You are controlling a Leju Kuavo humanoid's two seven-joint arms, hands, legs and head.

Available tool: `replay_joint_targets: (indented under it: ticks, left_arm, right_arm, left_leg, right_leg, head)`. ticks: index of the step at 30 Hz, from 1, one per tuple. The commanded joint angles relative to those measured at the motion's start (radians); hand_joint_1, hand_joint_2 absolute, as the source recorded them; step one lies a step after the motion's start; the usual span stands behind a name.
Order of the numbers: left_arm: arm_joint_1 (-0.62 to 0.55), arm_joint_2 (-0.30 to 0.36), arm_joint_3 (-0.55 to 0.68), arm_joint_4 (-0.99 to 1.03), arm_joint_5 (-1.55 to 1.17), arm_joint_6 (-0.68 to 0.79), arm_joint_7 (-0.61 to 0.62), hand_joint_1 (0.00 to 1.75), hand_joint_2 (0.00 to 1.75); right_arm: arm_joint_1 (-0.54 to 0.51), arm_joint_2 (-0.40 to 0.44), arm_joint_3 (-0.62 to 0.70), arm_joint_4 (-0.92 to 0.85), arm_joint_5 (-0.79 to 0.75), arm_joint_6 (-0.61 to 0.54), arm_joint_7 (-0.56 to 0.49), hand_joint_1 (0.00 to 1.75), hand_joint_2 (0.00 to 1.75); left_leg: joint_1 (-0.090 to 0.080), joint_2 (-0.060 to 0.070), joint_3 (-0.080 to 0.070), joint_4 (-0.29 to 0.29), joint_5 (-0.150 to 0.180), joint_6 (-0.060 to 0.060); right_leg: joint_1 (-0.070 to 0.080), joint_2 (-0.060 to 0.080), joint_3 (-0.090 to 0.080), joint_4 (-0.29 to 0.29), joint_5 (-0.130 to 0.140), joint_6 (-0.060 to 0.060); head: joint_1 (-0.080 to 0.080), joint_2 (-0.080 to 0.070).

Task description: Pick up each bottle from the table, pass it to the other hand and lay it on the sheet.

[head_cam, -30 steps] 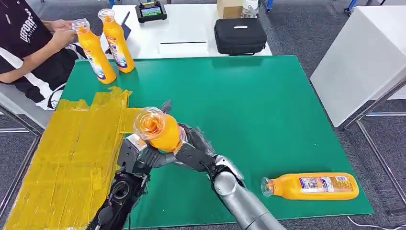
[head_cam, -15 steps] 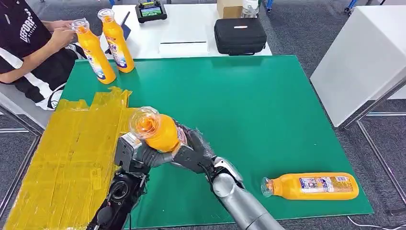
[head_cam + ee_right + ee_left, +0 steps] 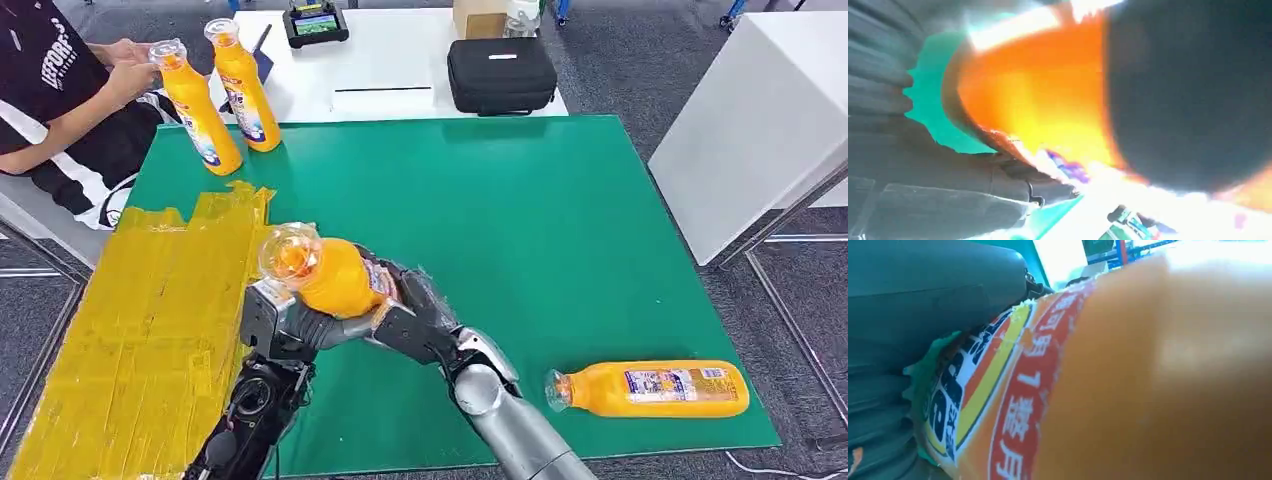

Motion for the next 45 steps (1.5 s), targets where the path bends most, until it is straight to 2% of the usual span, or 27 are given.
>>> replay_joint_targets:
  ticks: [1, 4, 5, 8, 9, 11, 12, 13, 14, 17, 18, 19, 20, 21, 22, 24, 26, 27, 30, 32, 35, 38, 39, 43, 45]
  left_arm:
    - [-0.03, 0.029, 0.103, 0.03, -0.034, 0.055, 0.005, 1.75, 1.75]
    - [-0.033, 0.028, 0.128, 0.041, -0.054, 0.08, 0.008, 1.75, 1.75]
    - [-0.029, 0.026, 0.138, 0.045, -0.064, 0.091, 0.009, 1.75, 1.75]
    - [-0.026, 0.027, 0.152, 0.048, -0.088, 0.115, 0.003, 1.75, 1.75]
    - [-0.029, 0.03, 0.151, 0.052, -0.16, 0.181, 0.0, 1.75, 1.75]
    - [-0.051, 0.045, 0.146, 0.087, -0.484, 0.454, 0.023, 1.75, 1.75]
    - [-0.057, 0.049, 0.145, 0.094, -0.56, 0.502, 0.034, 1.75, 1.75]
    - [-0.057, 0.046, 0.148, 0.092, -0.563, 0.503, 0.035, 1.75, 1.75]
    - [-0.057, 0.048, 0.151, 0.09, -0.562, 0.502, 0.034, 1.75, 1.75]
    - [-0.057, 0.048, 0.151, 0.09, -0.562, 0.502, 0.034, 1.75, 1.75]
    - [-0.065, 0.056, 0.151, 0.111, -0.713, 0.582, 0.077, 1.75, 1.75]
    - [-0.067, 0.057, 0.159, 0.117, -0.785, 0.606, 0.104, 1.75, 1.75]
    - [-0.078, 0.071, 0.184, 0.148, -1.05, 0.656, 0.199, 1.75, 1.75]
    - [-0.08, 0.076, 0.194, 0.159, -1.129, 0.661, 0.225, 1.75, 1.75]
    - [-0.086, 0.086, 0.212, 0.181, -1.299, 0.666, 0.29, 1.75, 1.75]
    - [-0.099, 0.109, 0.227, 0.234, -1.467, 0.647, 0.347, 1.75, 1.75]
    - [-0.138, 0.21, 0.111, 0.299, -1.509, 0.61, 0.481, 1.75, 1.75]
    - [-0.181, 0.262, 0.004, 0.367, -1.509, 0.581, 0.588, 1.75, 1.75]
    - [-0.208, 0.246, 0.008, 0.442, -1.509, 0.551, 0.618, 1.75, 1.75]
    - [-0.246, 0.287, -0.097, 0.492, -1.509, 0.485, 0.737, 1.75, 1.75]
    - [-0.241, 0.277, -0.091, 0.512, -1.509, 0.464, 0.743, 1.75, 1.75]
    - [-0.244, 0.279, -0.104, 0.514, -1.509, 0.456, 0.753, 1.75, 1.75]
    - [-0.243, 0.279, -0.112, 0.514, -1.509, 0.45, 0.762, 1.75, 1.75]
    - [-0.247, 0.301, -0.179, 0.511, -1.509, 0.401, 0.826, 1.75, 1.75]
    - [-0.233, 0.294, -0.153, 0.499, -1.509, 0.392, 0.814, 1.75, 1.75]
  right_arm:
    - [0.086, -0.147, -0.134, -0.296, -0.101, 0.148, 0.077, 0.0, 1.75]
    - [0.116, -0.167, -0.148, -0.355, -0.111, 0.159, 0.082, 0.0, 1.75]
    - [0.137, -0.177, -0.153, -0.376, -0.11, 0.155, 0.085, 0.0, 0.0]
    - [0.165, -0.192, -0.167, -0.411, -0.115, 0.147, 0.089, 0.0, 0.0]
    - [0.173, -0.195, -0.172, -0.423, -0.119, 0.146, 0.093, 0.0, 0.0]
    - [0.209, -0.203, -0.193, -0.484, -0.131, 0.141, 0.089, 0.0, 0.0]
    - [0.22, -0.205, -0.199, -0.504, -0.131, 0.138, 0.086, 0.0, 0.0]
    - [0.228, -0.208, -0.202, -0.52, -0.13, 0.137, 0.087, 0.0, 0.0]
    - [0.232, -0.209, -0.205, -0.532, -0.13, 0.136, 0.087, 0.0, 0.0]
    - [0.232, -0.209, -0.205, -0.532, -0.13, 0.136, 0.087, 0.0, 0.0]
    - [0.232, -0.202, -0.211, -0.535, -0.125, 0.13, 0.082, 0.0, 0.0]
    - [0.232, -0.199, -0.217, -0.542, -0.123, 0.126, 0.079, 0.0, 0.0]
    - [0.236, -0.19, -0.238, -0.572, -0.123, 0.124, 0.081, 0.0, 0.0]
    - [0.239, -0.192, -0.244, -0.585, -0.123, 0.13, 0.09, 0.0, 0.0]
    - [0.243, -0.198, -0.248, -0.598, -0.135, 0.149, 0.1, 0.0, 1.75]
    - [0.242, -0.21, -0.257, -0.602, -0.178, 0.19, 0.106, 0.0, 1.75]
    - [0.232, -0.216, -0.255, -0.594, -0.194, 0.214, 0.11, 0.0, 1.75]
    - [0.222, -0.217, -0.25, -0.584, -0.198, 0.222, 0.112, 0.0, 1.75]
    - [0.218, -0.215, -0.246, -0.578, -0.199, 0.224, 0.112, 0.0, 1.75]
    - [0.221, -0.214, -0.244, -0.581, -0.207, 0.226, 0.111, 0.0, 1.75]
    - [0.229, -0.217, -0.242, -0.593, -0.207, 0.22, 0.106, 0.0, 1.75]
    - [0.23, -0.219, -0.243, -0.595, -0.207, 0.219, 0.106, 0.0, 1.75]
    - [0.229, -0.219, -0.244, -0.597, -0.207, 0.218, 0.105, 0.0, 1.75]
    - [0.23, -0.219, -0.238, -0.608, -0.207, 0.214, 0.102, 0.0, 1.75]
    - [0.226, -0.214, -0.235, -0.612, -0.207, 0.216, 0.102, 0.0, 1.75]
  left_leg:
    - [0.0, -0.002, 0.004, -0.001, -0.001, -0.001]
    - [0.0, -0.002, 0.006, 0.0, -0.002, -0.002]
    - [0.0, -0.001, 0.004, 0.0, -0.001, -0.002]
    - [0.001, -0.003, 0.008, -0.001, -0.003, -0.003]
    - [0.0, -0.003, 0.005, -0.001, -0.001, -0.002]
    - [0.0, -0.001, 0.005, 0.0, -0.002, -0.002]
    - [0.0, -0.001, 0.008, 0.0, -0.003, -0.002]
    - [0.0, -0.002, 0.004, -0.001, -0.001, -0.002]
    - [0.0, -0.003, 0.007, 0.0, -0.003, -0.003]
    - [0.0, -0.001, 0.004, 0.0, -0.002, -0.002]
    - [0.0, 0.0, 0.007, 0.0, -0.003, -0.002]
    - [0.0, 0.0, 0.004, -0.001, -0.001, -0.002]
    - [0.0, 0.0, 0.006, 0.0, -0.002, -0.002]
    - [0.0, 0.0, 0.004, -0.001, -0.001, -0.002]
    - [0.0, 0.0, 0.006, 0.0, -0.002, -0.002]
    - [0.0, 0.0, 0.007, -0.001, -0.002, -0.003]
    - [0.0, 0.001, 0.008, -0.001, -0.002, -0.003]
    - [0.0, 0.001, 0.006, -0.002, -0.001, -0.002]
    - [0.0, -0.002, 0.007, -0.001, -0.001, -0.003]
    - [0.001, 0.001, 0.007, -0.001, -0.002, -0.003]
    - [0.001, -0.003, 0.009, -0.001, -0.002, -0.003]
    - [0.001, 0.002, 0.006, 0.0, -0.002, -0.002]
    - [0.001, 0.002, 0.009, 0.0, -0.003, -0.003]
    - [0.0, 0.0, 0.002, 0.0, 0.0, -0.002]
    - [0.001, 0.0, 0.007, 0.0, -0.003, -0.003]
  right_leg:
    - [0.0, -0.001, 0.006, -0.001, -0.002, -0.001]
    - [0.0, -0.001, 0.007, 0.0, -0.003, -0.001]
    - [0.0, 0.0, 0.005, -0.001, -0.002, -0.001]
    - [0.0, -0.002, 0.01, -0.002, -0.004, -0.002]
    - [0.0, -0.002, 0.007, -0.001, -0.002, -0.001]
    - [0.0, 0.0, 0.006, -0.001, -0.002, -0.001]
    - [0.0, 0.0, 0.009, -0.001, -0.003, -0.002]
    - [0.0, -0.001, 0.005, -0.001, -0.002, -0.001]
    - [0.0, -0.002, 0.009, -0.001, -0.004, -0.002]
    - [0.0, 0.0, 0.006, -0.001, -0.002, -0.001]
    - [0.0, 0.001, 0.008, -0.001, -0.003, -0.002]
    - [0.0, 0.001, 0.004, -0.001, -0.001, -0.001]
    - [0.0, 0.001, 0.007, -0.001, -0.002, -0.001]
    - [0.0, 0.001, 0.005, -0.001, -0.001, -0.001]
    - [0.0, 0.001, 0.007, 0.0, -0.002, -0.002]
    - [0.0, 0.001, 0.007, -0.001, -0.002, -0.002]
    - [0.0, 0.003, 0.008, -0.002, -0.002, -0.002]
    - [0.0, 0.002, 0.006, -0.001, -0.001, -0.002]
    - [0.0, -0.001, 0.008, -0.001, -0.002, -0.002]
    - [0.001, 0.001, 0.007, -0.001, -0.002, -0.002]
    - [0.0, -0.002, 0.01, -0.001, -0.003, -0.002]
    - [0.0, 0.003, 0.006, -0.001, -0.002, -0.001]
    - [0.001, 0.003, 0.01, -0.001, -0.003, -0.002]
    - [0.0, 0.001, 0.003, -0.001, -0.001, -0.001]
    - [0.0, 0.002, 0.008, 0.0, -0.003, -0.002]
  head:
    - [0.0, 0.0]
    - [0.0, 0.0]
    - [0.0, 0.0]
    - [0.0, 0.0]
    - [0.0, 0.0]
    - [0.0, 0.0]
    - [0.0, 0.0]
    - [0.0, 0.0]
    - [0.0, 0.0]
    - [0.0, 0.0]
    - [-0.001, 0.0]
    - [0.0, 0.0]
    - [0.0, 0.0]
    - [0.0, 0.0]
    - [0.0, 0.0]
    - [0.0, 0.0]
    - [0.0, 0.0]
    - [0.0, 0.0]
    - [0.0, 0.0]
    - [-0.001, 0.0]
    - [0.0, 0.0]
    - [0.0, 0.0]
    - [0.0, 0.0]
    - [0.0, 0.0]
    - [0.0, 0.0]
